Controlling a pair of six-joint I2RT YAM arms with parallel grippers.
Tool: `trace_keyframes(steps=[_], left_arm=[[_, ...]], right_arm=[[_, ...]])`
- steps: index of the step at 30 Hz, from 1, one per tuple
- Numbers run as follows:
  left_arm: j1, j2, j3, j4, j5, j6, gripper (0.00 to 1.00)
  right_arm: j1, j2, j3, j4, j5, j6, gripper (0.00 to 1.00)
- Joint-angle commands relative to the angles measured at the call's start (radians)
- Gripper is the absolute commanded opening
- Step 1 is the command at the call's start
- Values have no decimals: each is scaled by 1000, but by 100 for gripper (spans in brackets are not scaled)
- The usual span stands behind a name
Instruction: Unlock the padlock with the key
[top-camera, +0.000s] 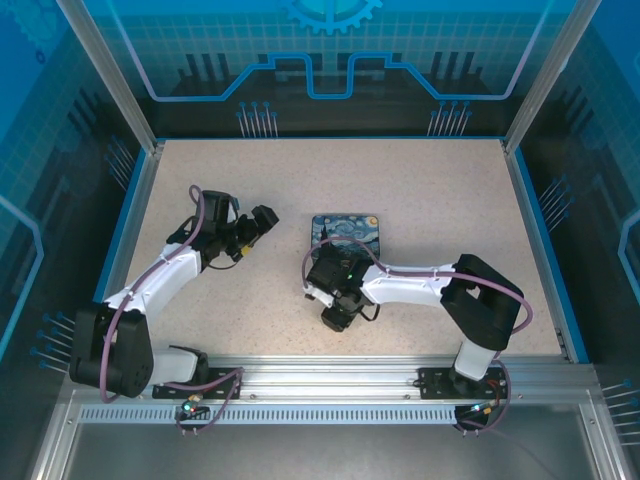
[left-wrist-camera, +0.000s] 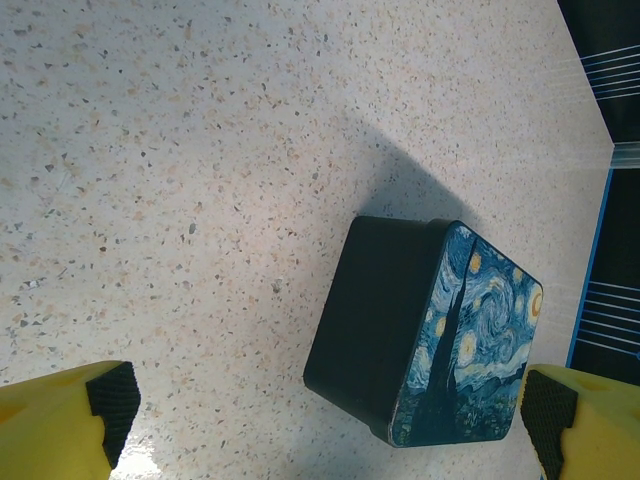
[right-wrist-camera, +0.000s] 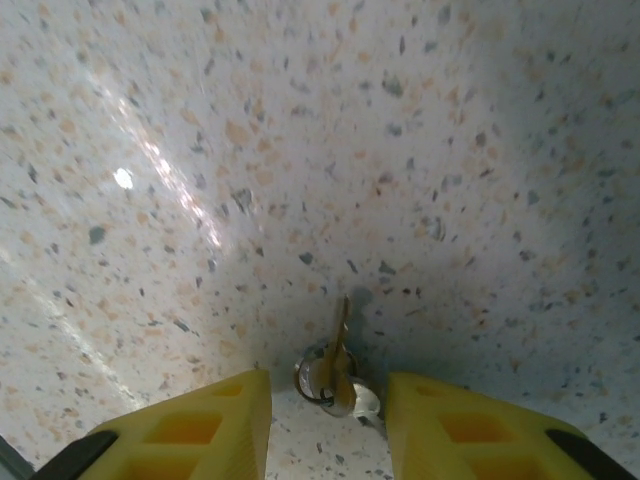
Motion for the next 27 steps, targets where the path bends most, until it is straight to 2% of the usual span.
trace_keyframes(steps=[1,9,13,18,22,27], left_arm=[[11,12,-2,-4,20,12,99],[11,13,-4,1,23,3,99],[11,11,-6,3,25,3,99],[11,10,-19,17,35,0,99],[11,14,-42,66,64,-11,99],[10,17,-92,174,132,-57,99]], right_arm=[[13,-6,-26,5,-1,15,37],[17,8,-41,35,14,32,35],[17,21,-35,39,17,36,25],[17,19,-30,30,24,56,0],[0,-33,-36,10,-1,71,0],[-80,-154,-61,25,-121,96,0]])
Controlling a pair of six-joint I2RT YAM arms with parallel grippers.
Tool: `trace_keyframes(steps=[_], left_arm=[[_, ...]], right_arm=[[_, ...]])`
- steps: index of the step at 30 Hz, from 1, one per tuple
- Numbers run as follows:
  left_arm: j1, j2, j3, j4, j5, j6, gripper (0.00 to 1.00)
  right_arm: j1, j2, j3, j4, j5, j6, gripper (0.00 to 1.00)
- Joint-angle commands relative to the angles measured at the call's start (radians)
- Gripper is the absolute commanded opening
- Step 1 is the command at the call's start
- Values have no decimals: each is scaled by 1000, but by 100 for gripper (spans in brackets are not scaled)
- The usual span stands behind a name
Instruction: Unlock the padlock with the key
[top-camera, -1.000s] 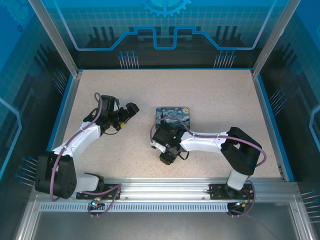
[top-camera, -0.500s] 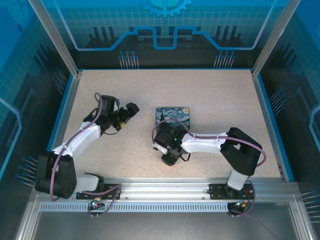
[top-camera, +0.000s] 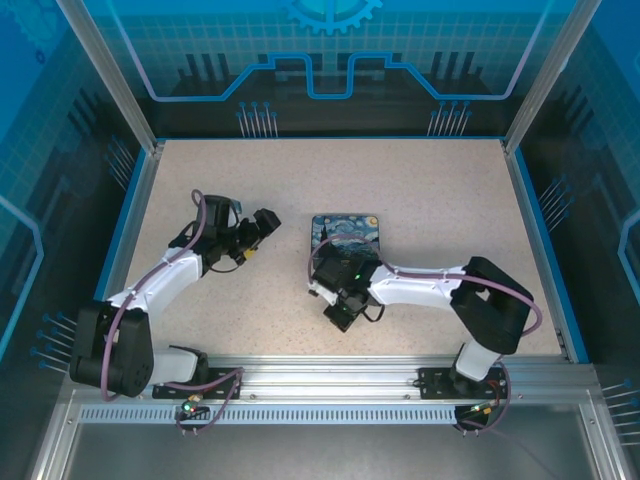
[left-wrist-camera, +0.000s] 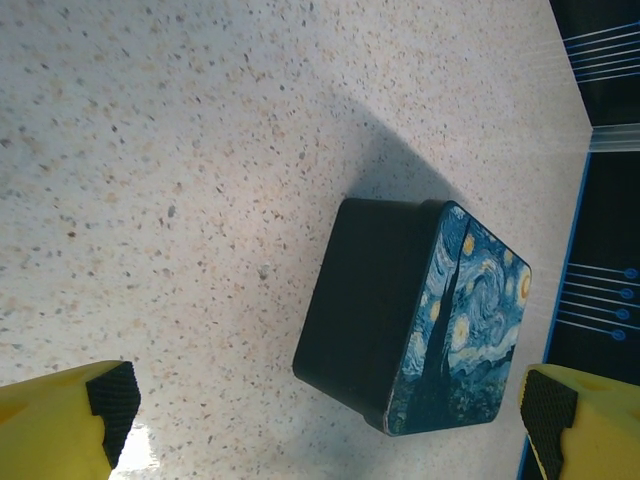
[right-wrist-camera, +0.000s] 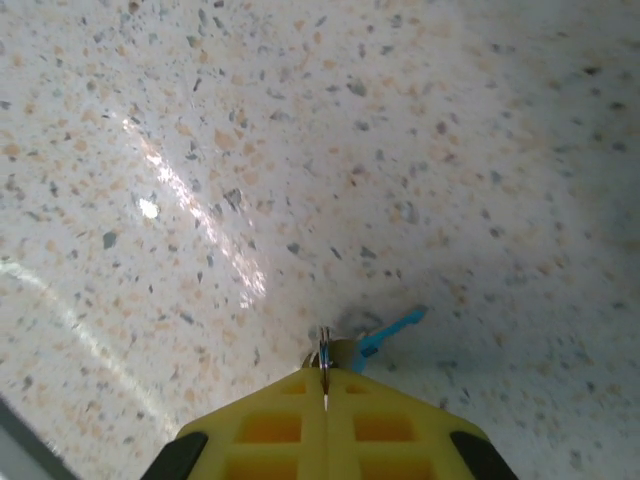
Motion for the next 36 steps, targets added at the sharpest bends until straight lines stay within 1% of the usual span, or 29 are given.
trace_keyframes(steps=[1,7,10,14,19,26,27,28,29,31,32,36], left_arm=[[8,14,-33,91,75,-40,99],[-17,18,-41,124,107,-52,99],[-56,28,-34,147,113,-65,99],[-133,56,-24,185,99,-104,99],[-216,113,8,215,61,-142,99],[-277,213,93,219,55,-161,99],[-283,220,104,214,54,-161,99],[-289,227,114,211,53,-162,99],[-294,231,122,207,53,-164,99],[-303,235,135,199,53,-165,99],[-305,236,139,193,53,-165,99],[-311,228,150,176,49,-158,99]], right_arm=[[-68,-105,-24,-3,-115,36,0],[-183,-226,-72,86,-265,112,0],[-242,-277,-136,154,-332,177,0],[-298,-349,-208,264,-385,282,0],[-310,-413,-282,307,-351,363,0],[-310,-520,-461,300,-201,460,0],[-311,-538,-487,294,-176,480,13],[-313,-562,-512,288,-152,498,39],[-315,-592,-537,282,-137,506,59],[-321,-646,-554,243,-106,519,73],[-329,-685,-558,211,-88,524,76],[-377,-785,-550,109,-64,538,78]])
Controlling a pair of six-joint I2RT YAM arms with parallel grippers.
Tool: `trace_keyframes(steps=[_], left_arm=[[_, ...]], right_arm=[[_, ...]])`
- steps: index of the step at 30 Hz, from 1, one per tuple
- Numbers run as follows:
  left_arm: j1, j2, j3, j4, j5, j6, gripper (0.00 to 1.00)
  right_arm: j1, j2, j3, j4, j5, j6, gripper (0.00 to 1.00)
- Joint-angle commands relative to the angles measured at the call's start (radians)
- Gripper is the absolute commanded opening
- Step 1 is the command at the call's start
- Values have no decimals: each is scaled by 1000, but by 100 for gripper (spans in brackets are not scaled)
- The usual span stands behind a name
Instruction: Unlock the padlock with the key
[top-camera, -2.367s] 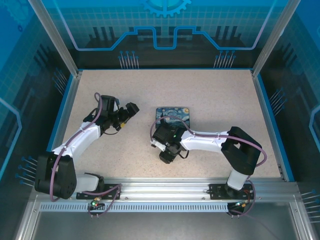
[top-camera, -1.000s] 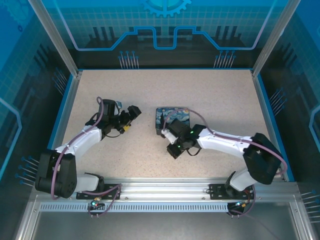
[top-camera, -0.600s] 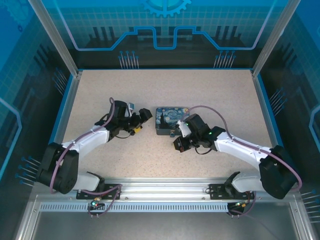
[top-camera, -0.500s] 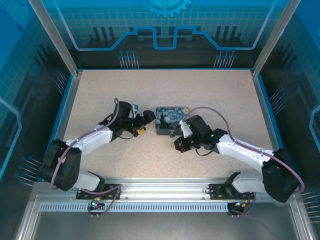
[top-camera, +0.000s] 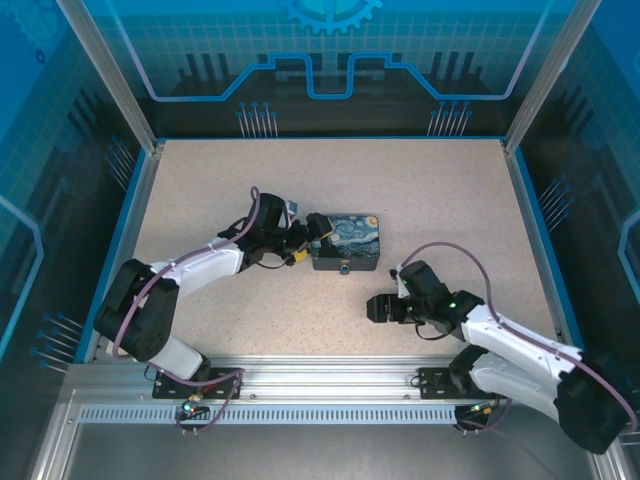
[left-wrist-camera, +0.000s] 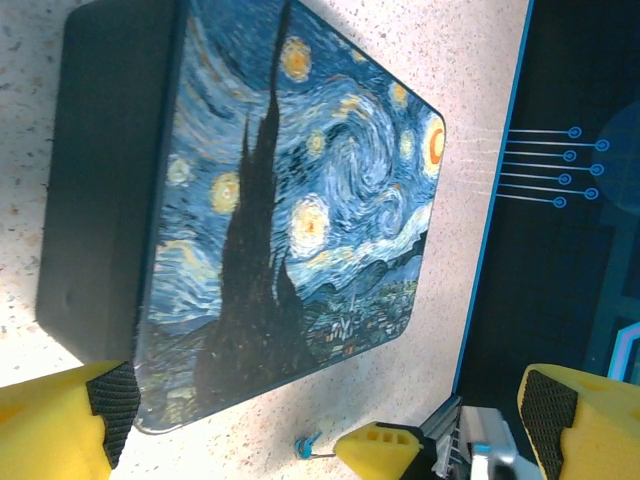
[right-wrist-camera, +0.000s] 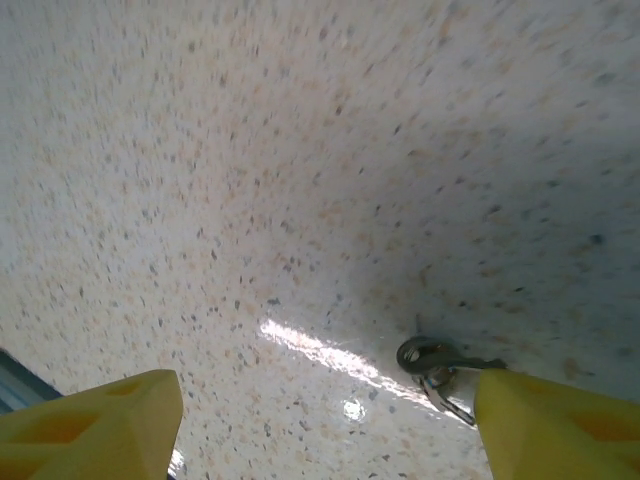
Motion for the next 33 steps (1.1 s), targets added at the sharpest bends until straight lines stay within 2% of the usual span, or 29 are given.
trace_keyframes(steps=[1,6,12,15,27,33], left_arm=[[-9,-1,29,-21,-11,-4,99],[-17,-14,24,-22,-29,-12,99],[-20,-22,5,-7,-53,-25,99],[-21,-30,-5,-6,-59,-31,99],[-22,-14,19,-24,-61,-25,99],[-22,-25,7,-34,-65,-13,99]], right_arm=[[-44,-62,19,-113,52,39,78],[-55,-12,101,-242,74,50,74],[-50,104,183,-316,75,69,58],[-44,136,191,-315,62,86,53],[3,275,178,-198,30,122,52],[30,410,275,-136,13,85,48]])
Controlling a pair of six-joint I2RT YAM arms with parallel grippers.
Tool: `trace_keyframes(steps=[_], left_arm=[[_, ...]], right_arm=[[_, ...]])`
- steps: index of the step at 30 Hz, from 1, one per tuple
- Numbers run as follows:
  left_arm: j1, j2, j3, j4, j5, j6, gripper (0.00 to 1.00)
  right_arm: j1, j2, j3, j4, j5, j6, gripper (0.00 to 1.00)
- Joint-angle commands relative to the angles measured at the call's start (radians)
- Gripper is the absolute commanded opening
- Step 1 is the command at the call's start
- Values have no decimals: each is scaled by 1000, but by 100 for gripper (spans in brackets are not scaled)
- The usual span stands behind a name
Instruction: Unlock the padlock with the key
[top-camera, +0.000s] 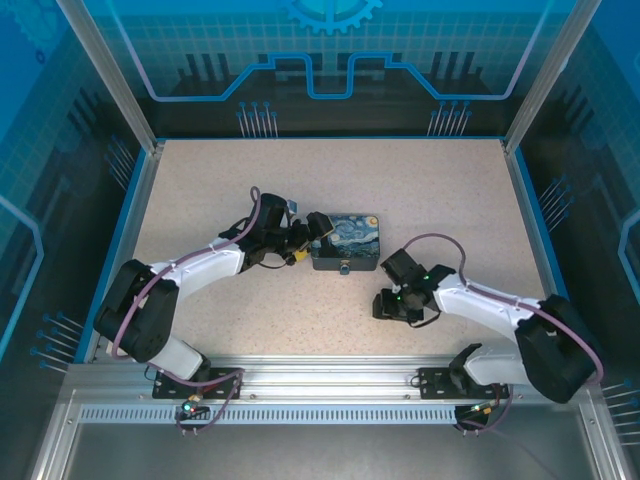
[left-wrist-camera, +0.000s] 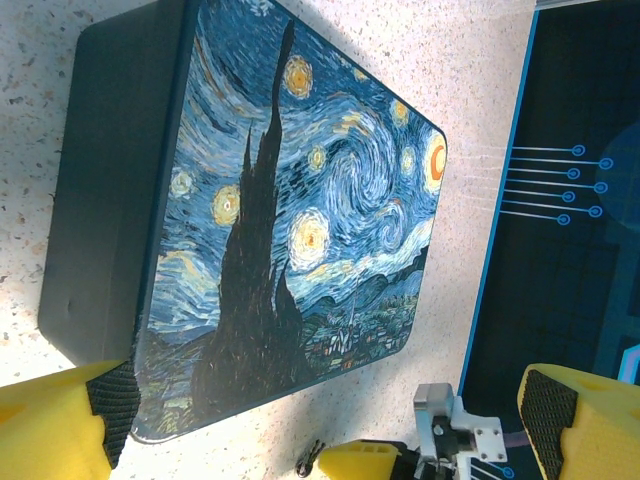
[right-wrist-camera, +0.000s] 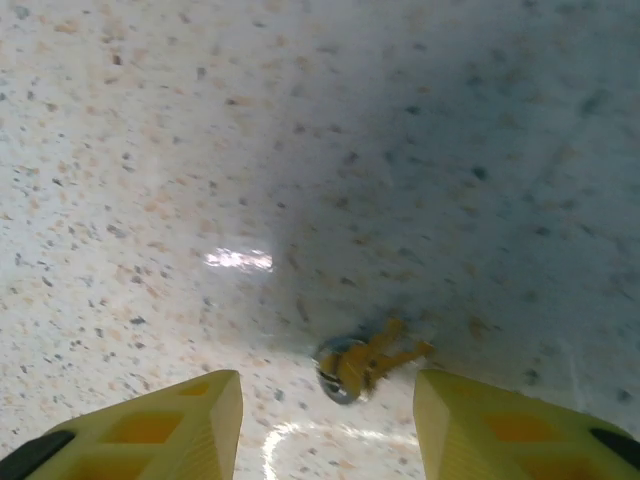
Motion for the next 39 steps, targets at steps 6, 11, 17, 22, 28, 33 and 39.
trace_keyframes(steps=[6,11,17,22,28,33,39], left_arm=[[-4,-45,-14,-45,-27,20,99],[3,-44,-17,-52,-33,29,99],[4,-31,-13,-41,-25,21,99],[4,-31,-19,-45,-27,19,99],[4,-36,-25,-47,-32,15,99],[4,-38,-19,-51,-32,15,99],[4,-36,-16,-52,-33,16,99]], right_arm=[[110,-10,141,113,-1,-61,48],[102,-6,138,-28,137,-42,43],[115,34,120,-102,196,-34,39],[119,53,94,-90,185,-17,42],[145,132,84,-49,172,-9,41],[176,160,93,-64,185,-10,27],[184,82,86,-90,182,0,9]])
